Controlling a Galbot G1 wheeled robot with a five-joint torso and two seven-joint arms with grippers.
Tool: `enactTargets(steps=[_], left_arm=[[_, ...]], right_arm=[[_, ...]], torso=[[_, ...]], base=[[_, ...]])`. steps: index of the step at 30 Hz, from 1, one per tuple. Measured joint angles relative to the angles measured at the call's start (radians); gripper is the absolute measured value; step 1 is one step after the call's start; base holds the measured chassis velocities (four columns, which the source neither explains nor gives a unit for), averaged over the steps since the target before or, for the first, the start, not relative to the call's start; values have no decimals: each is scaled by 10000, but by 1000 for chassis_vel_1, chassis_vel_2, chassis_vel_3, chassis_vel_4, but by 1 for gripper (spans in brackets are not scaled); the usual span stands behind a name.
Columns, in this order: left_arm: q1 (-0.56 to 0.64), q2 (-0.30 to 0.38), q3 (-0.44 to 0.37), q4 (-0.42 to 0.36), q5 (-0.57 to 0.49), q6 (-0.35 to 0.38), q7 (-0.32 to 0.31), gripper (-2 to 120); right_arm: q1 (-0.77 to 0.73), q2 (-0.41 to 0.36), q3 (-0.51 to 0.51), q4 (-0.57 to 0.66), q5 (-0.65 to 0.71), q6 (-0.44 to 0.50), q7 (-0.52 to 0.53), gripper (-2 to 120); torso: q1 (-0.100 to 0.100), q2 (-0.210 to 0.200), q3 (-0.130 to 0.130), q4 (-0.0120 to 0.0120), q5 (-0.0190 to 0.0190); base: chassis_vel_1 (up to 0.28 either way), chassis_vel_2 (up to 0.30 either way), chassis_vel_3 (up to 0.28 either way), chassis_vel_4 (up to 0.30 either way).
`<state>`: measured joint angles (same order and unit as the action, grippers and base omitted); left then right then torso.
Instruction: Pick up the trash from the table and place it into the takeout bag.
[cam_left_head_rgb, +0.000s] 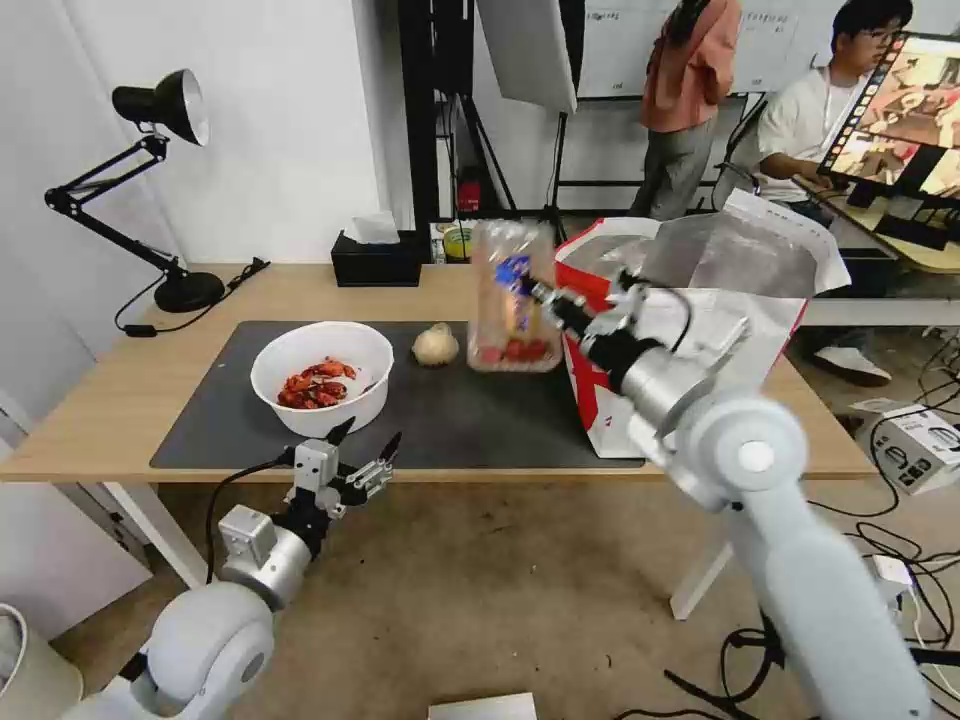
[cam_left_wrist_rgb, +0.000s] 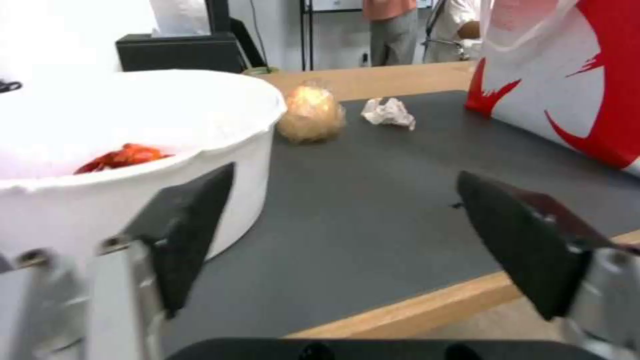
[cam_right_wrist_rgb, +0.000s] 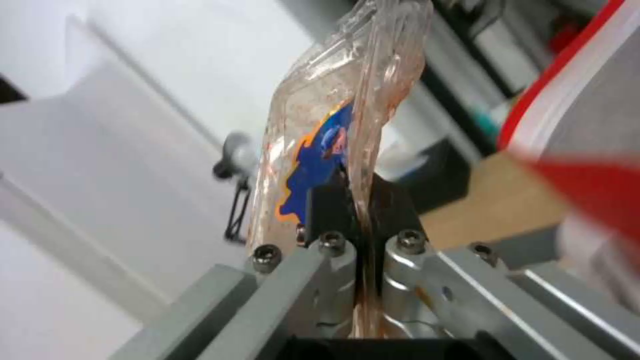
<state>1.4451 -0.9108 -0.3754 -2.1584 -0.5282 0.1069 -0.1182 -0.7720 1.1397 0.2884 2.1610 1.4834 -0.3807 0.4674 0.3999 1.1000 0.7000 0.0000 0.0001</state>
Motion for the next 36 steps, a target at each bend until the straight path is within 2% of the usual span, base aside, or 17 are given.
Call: enactTargets(steps=[4,11,17,18,23,36], left_arm=[[230,-165,-134,24,157,-98,22,99],[290,-349,-130,73,230,-144,54,100],[279,-571,108,194,342,-145,58,100],[287,-649,181,264,376,-163,62,100],[260,-706,270,372,388,-188,67,100],[274,-792,333,382,458,-247,74,100]], right_arm=[[236,-345,303,46,-16,476,380,0],[991,-1024,776,-288,-49,1205,1269,0],[1818,-1629,961,-1239,-368,1472,2046,0],[2053,-1805,872,-1644,-893,1519,2133,0],[2421,-1953,541,-2356,-2124,1522,2126,0],[1861,-1874,370,-2354,-2713,1234,1831,0]], torso=[[0,0,0,0,1],[0,0,0,0,1],[0,0,0,0,1],[0,0,1,-1,0],[1,0,1,0,0],[0,0,0,0,0]], base=[[0,0,0,0],[0,0,0,0],[0,0,0,0],[0,0,0,0],[0,0,0,0],[0,0,0,0]])
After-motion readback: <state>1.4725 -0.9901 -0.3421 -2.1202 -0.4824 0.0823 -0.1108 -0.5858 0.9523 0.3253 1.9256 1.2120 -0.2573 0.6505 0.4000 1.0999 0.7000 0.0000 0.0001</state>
